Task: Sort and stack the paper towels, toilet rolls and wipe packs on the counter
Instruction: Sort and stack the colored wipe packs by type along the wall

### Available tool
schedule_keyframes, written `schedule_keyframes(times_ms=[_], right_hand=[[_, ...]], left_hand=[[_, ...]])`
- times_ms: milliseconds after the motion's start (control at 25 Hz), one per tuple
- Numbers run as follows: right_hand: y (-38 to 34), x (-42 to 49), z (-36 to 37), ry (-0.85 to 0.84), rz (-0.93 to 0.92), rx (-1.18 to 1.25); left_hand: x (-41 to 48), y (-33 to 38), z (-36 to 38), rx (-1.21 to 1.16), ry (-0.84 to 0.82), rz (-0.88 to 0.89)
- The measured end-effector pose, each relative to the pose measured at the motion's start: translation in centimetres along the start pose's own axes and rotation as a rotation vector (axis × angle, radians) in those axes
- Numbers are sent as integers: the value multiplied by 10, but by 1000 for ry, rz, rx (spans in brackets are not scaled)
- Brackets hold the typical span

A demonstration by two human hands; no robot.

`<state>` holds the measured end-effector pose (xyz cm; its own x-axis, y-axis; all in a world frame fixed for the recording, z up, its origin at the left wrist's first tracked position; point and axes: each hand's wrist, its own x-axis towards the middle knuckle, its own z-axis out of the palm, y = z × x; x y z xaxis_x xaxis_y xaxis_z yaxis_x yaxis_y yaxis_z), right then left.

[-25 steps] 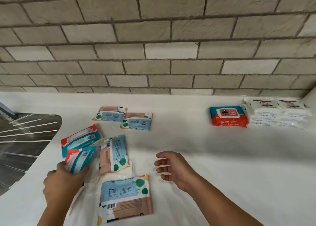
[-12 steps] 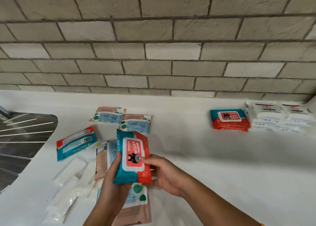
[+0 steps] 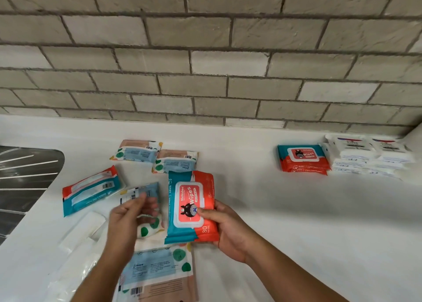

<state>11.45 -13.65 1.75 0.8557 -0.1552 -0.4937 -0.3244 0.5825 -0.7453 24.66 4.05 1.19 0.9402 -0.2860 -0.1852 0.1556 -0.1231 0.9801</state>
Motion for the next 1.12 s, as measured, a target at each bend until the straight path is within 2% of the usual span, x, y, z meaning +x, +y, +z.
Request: schedule_keyframes(times_ms=[120,240,320,440,520,640,800,960,1120], right_hand=[[-2,-3,-6,9,-8,7],[-3,-7,-11,6,-6,21],[-2,-9,-15,0,0,34],[-1,-12,-20,-4,10,39],[-2,-13,-23,7,18,40],[-4,-14,-26,26,32,52],[-5,-16,-30,45,58,86],[-3,-18,-35,56,58,82],[-7,-19,-40,74,40,80]], left_hand=[[52,-1,-42,113,135,58],[104,-1,-86,388,211,139],[133,-2,-107,622,143,109],[169,-9,-125,1140,-37,103],[183,-15,-128,1349,-165,36],[192,-25,-130,1481,-222,-21],[213,-32,-144,1574,-135,-14],[221,-29,-149,1568,-266,-119],[215,-22,-149,1558,-180,-58]])
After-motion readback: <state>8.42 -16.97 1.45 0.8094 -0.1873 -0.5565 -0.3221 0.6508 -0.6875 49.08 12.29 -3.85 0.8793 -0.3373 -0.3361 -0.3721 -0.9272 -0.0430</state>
